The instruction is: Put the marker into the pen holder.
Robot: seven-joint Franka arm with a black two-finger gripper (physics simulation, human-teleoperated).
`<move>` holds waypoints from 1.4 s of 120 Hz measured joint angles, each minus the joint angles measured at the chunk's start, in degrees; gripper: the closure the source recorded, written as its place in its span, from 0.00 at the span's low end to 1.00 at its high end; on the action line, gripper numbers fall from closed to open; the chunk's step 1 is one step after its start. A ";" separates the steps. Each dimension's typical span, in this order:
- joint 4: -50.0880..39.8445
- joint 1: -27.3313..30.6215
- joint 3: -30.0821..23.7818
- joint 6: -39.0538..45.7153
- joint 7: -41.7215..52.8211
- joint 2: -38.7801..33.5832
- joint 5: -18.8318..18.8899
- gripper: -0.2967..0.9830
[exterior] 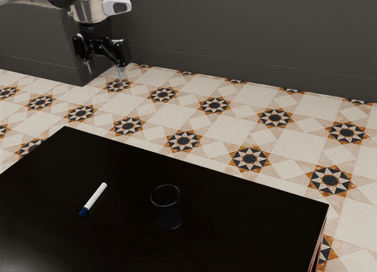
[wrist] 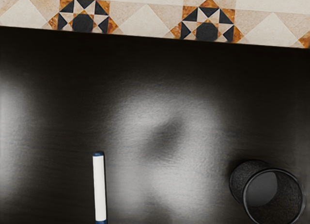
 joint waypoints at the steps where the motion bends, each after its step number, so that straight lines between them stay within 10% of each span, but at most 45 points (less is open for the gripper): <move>1: 0.06 -0.06 -0.03 0.00 -0.01 0.09 -0.03 0.23; 65: -17.72 -2.36 3.16 2.97 -0.36 -6.45 2.19 0.23; 168: -50.06 -0.35 9.56 39.36 -0.66 -2.21 3.31 0.23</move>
